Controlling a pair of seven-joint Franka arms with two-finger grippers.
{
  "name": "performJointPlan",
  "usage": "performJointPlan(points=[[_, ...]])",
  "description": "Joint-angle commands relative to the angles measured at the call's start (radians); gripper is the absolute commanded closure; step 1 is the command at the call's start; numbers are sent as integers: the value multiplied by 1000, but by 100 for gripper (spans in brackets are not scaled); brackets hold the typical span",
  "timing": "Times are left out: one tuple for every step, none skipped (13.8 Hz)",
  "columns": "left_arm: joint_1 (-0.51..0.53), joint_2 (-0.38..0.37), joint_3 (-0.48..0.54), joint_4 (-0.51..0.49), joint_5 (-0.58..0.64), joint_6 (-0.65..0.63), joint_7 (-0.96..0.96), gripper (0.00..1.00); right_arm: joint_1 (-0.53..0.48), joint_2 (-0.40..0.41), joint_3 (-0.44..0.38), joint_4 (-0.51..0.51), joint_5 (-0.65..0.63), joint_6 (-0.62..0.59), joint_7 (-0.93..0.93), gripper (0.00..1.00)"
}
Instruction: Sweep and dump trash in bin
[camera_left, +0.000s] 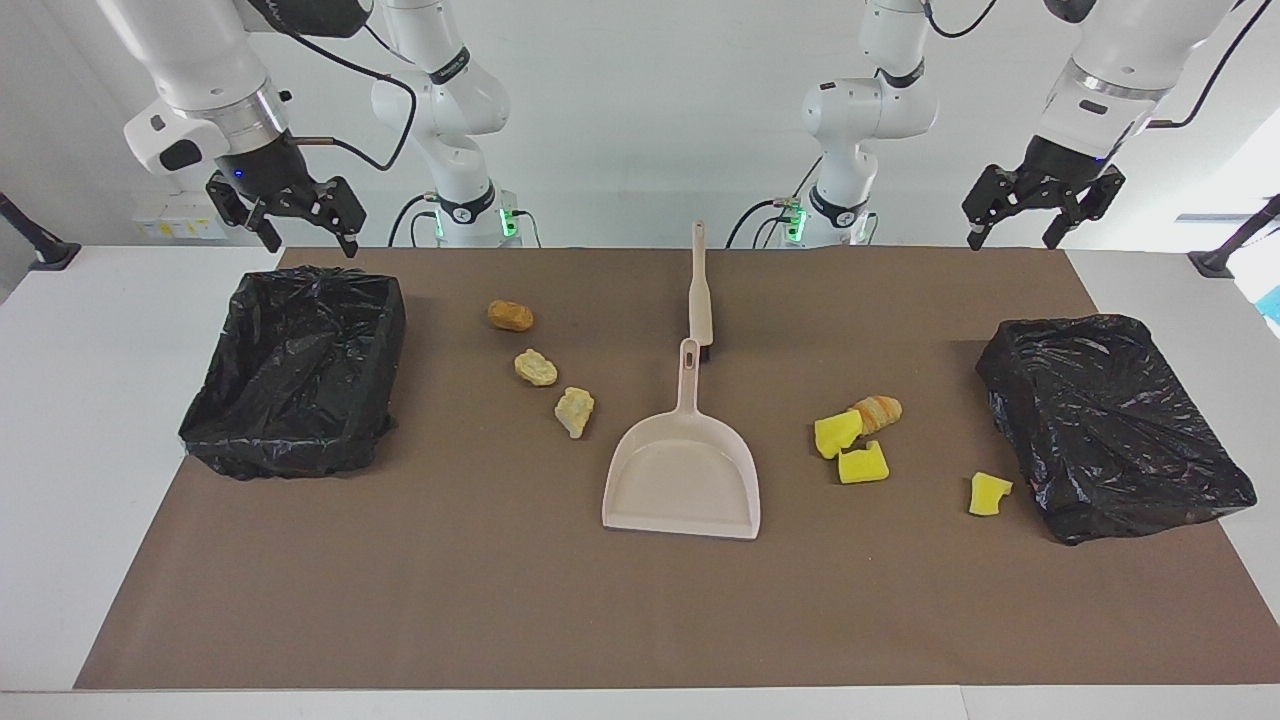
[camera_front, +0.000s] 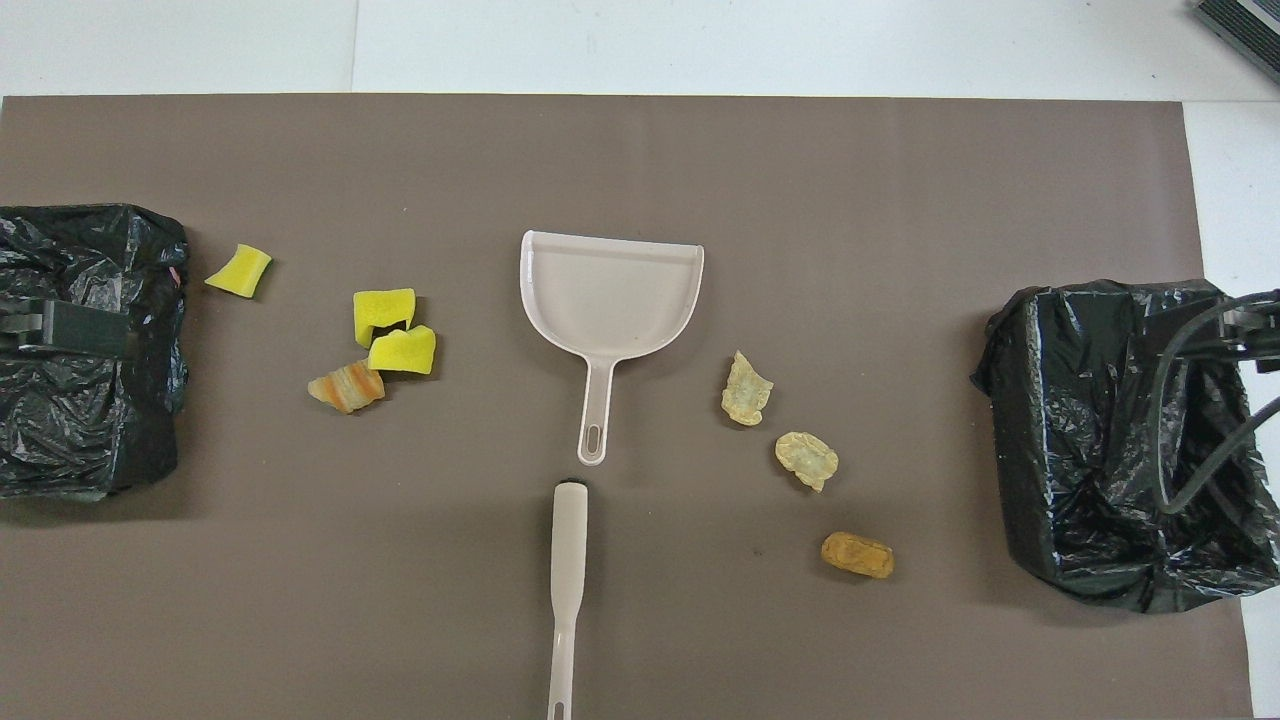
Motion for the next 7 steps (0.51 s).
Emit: performJointPlan(points=[[10, -16, -3, -22, -15, 20, 16, 0, -1, -12, -3, -23, 18, 14, -14, 0], [13, -16, -3, -22, -15, 20, 18, 0, -1, -10, -1, -22, 20, 17, -21, 0], [13, -16, -3, -22, -15, 20, 16, 0, 6, -12, -3, -23, 20, 33, -21, 0], [10, -17, -3, -24, -15, 19, 15, 0, 6, -12, -1, -25, 21, 34, -24, 0], [9, -17, -3, -22, -15, 19, 15, 0, 6, -12, -1, -23, 21, 33, -26, 0], [6, -16, -3, -24, -15, 19, 13, 0, 6, -12, -1, -25, 21, 34, -26, 0], [7, -17, -3, -24, -15, 19, 13, 0, 6, -12, -1, -28, 21, 36, -26, 0]])
